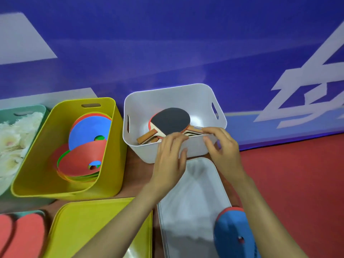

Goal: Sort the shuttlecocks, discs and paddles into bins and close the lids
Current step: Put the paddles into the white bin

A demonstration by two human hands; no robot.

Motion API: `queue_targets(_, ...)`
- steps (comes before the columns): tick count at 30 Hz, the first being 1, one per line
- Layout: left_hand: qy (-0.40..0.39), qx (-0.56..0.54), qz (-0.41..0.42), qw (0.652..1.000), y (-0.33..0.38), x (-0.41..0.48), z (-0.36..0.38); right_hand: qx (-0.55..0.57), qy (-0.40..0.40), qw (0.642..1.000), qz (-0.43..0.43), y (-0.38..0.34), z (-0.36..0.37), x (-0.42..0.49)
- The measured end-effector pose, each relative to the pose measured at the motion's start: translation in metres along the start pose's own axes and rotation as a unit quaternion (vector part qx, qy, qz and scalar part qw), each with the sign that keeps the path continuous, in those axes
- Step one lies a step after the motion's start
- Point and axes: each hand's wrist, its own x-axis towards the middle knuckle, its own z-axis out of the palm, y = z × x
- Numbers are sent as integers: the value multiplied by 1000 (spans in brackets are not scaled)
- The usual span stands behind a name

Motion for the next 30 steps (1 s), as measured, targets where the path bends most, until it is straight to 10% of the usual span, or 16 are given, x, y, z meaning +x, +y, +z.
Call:
queue_targets(7, -143, -33, -107, 983, 18, -101, 60, -63, -71, 987, 132, 61, -23, -114)
queue_targets(14, -317, -61, -280, 904, 34, -152, 103, -192, -262, 871, 369, 109, -39, -175)
queue_targets(23, -341, -111, -354, 864, 53, -168, 133, -283, -237, 878, 305, 111, -35, -181)
queue_targets(30, -228, -193, -352, 887, 25, -162, 90, -62, -190, 959, 202, 78, -22, -155)
